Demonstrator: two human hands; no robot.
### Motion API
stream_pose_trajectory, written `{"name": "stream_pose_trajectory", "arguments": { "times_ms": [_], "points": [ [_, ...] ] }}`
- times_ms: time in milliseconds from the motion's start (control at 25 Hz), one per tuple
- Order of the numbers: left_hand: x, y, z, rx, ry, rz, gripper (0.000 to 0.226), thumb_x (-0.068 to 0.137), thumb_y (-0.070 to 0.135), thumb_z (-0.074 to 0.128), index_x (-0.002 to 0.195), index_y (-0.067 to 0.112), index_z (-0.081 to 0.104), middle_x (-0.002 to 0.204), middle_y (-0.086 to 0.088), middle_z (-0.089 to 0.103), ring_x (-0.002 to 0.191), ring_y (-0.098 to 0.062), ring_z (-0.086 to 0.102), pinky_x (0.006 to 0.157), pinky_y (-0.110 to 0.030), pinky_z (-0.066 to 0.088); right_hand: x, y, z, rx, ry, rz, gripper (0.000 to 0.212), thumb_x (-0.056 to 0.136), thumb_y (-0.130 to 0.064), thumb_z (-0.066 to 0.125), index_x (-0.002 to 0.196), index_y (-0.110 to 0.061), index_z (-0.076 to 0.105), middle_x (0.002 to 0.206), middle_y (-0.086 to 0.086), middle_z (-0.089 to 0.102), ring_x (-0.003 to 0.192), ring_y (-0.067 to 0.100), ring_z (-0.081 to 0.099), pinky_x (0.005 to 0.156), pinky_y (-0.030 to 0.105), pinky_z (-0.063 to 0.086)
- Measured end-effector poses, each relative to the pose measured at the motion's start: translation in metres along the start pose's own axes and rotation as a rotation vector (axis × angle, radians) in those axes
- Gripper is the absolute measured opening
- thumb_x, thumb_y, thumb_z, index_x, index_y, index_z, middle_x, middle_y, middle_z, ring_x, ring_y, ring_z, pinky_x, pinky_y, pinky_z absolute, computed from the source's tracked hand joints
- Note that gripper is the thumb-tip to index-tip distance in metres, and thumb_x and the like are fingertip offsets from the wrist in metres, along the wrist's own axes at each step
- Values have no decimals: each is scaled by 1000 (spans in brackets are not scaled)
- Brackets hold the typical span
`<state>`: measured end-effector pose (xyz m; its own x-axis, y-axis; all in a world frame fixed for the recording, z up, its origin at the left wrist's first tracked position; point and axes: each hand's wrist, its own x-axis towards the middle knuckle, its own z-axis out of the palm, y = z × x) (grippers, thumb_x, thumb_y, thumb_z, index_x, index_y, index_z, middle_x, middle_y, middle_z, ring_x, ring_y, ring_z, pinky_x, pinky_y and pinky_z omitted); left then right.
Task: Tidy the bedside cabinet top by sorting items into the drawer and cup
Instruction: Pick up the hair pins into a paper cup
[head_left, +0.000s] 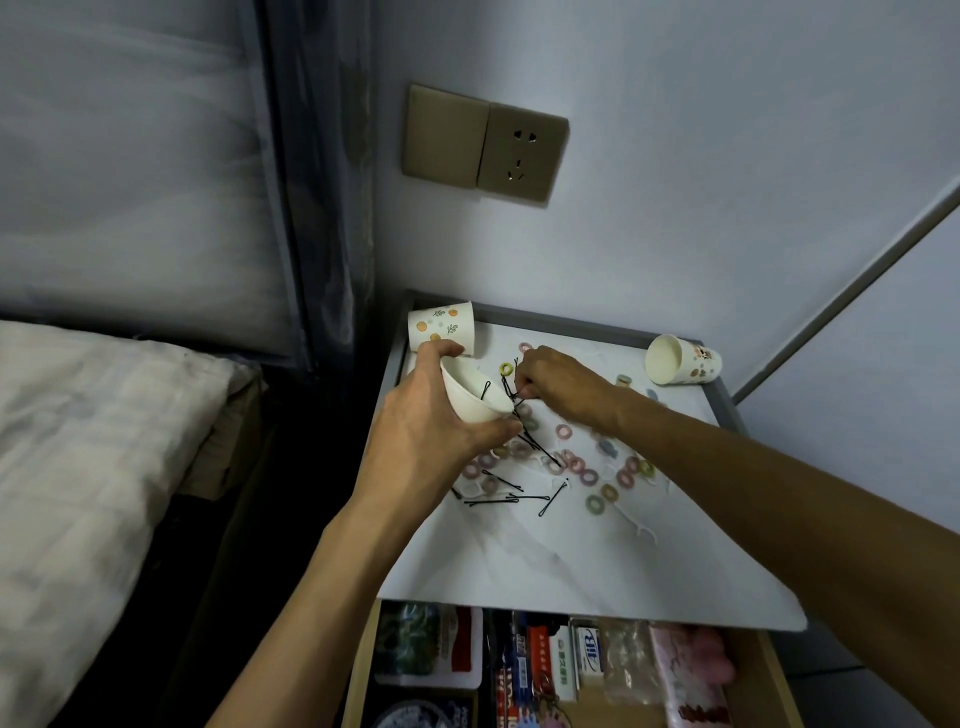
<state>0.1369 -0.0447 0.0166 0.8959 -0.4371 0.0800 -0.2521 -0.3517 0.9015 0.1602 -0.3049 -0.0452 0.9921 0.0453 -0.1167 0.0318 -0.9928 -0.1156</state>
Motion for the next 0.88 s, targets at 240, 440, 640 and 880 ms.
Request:
{"name": "stream_pose_trajectory", "arguments": {
  "times_ms": [240,440,640,880],
  "points": [
    [-1,1,-1,-9,-3,2,82,58,44,89,126,35,43,104,4,64,89,-18,66,74,-43,58,-17,3,6,-70,47,17,7,94,-9,54,95,-11,62,99,5,61,95,20,52,82,34,43],
    [-1,2,-2,-24,-1,5,82,58,42,89,126,33,44,105,3,64,90,-18,66,74,-44,58,-18,2,1,198,72,180,3,85,-18,70,85,-16,70,87,-2,67,84,15,60,74,25,44],
    [-1,1,-3,-23,6,14,83,59,42,90,127,31,44,109,4,63,94,-17,64,80,-42,56,-18,7,-4,294,39,182,8,80,-12,76,86,-18,74,83,-8,69,76,1,60,67,8,40],
    [0,1,0,-8,-1,17,82,59,43,89,127,32,43,107,3,64,89,-16,65,75,-41,58,-19,6,-3,231,11,136,7,82,-9,73,83,-16,72,85,-5,67,80,8,59,71,20,42]
  ]
}}
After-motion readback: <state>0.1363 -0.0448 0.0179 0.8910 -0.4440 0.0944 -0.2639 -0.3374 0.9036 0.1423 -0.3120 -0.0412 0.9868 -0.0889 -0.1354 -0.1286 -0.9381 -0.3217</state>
